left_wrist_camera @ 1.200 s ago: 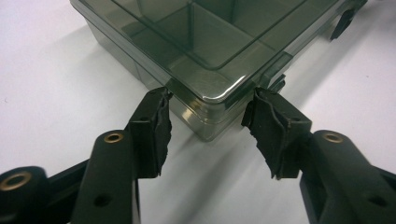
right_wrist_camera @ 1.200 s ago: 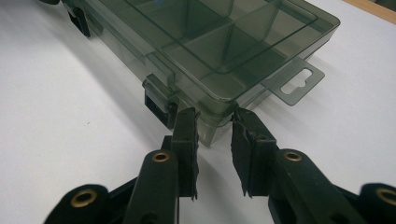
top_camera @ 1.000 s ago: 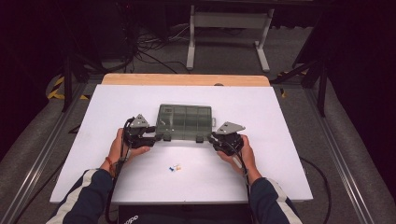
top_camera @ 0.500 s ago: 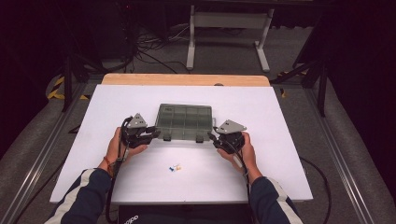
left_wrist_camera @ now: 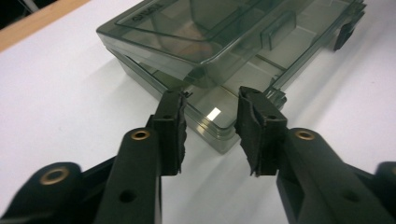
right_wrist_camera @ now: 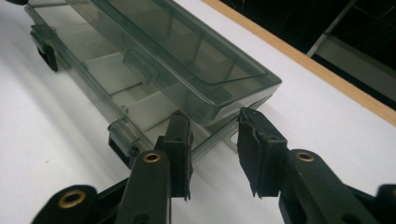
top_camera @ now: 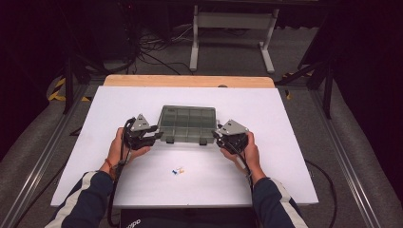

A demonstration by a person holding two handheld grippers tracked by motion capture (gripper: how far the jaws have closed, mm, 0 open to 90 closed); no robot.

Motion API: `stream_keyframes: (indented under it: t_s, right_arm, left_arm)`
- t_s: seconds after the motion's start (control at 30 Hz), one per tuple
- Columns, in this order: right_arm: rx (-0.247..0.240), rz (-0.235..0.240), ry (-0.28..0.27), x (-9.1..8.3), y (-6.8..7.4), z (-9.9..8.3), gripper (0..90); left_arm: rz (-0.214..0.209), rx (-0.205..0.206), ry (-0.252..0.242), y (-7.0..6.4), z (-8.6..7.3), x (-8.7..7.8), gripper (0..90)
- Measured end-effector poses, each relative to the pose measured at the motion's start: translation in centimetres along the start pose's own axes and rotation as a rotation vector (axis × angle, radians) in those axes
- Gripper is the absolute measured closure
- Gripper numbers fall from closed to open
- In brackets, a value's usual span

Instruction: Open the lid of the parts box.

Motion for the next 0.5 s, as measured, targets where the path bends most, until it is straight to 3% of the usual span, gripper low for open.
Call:
stream_keyframes:
  t_s: [0.1, 0.17, 0.27, 0.4, 0.5]
  right_arm:
    - [-0.008, -0.01, -0.003, 0.1, -0.1, 0.1, 67.1]
    - [-0.008, -0.014, -0.007, 0.3, -0.2, 0.1, 67.1]
    - [-0.012, -0.029, -0.013, 0.3, -0.4, 0.3, 66.9]
    - [-0.014, -0.039, -0.022, 0.4, -0.7, 0.4, 67.7]
    - [-0.029, -0.042, -0.027, 0.6, -0.8, 0.5, 68.2]
  left_arm:
    - [0.056, 0.016, 0.003, 0.5, 0.3, 0.1, 56.3]
    - [0.069, 0.023, -0.004, 0.6, 0.4, 0.3, 54.5]
    - [0.126, 0.085, 0.016, 1.1, 0.6, 0.8, 54.4]
    - [0.172, 0.117, 0.012, 1.5, 1.0, 1.1, 54.8]
    - [0.191, 0.136, -0.025, 1.7, 1.7, 1.3, 58.9]
Point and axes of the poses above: each handheld gripper's, and its own axes: x roughly forward along the jaws, z roughly out of its top, y roughly to its left, the point moved 8 cm from there along x, roughly forward along the jaws, and after that the axes turned 1 degree about -y, right-handed, at the moved point
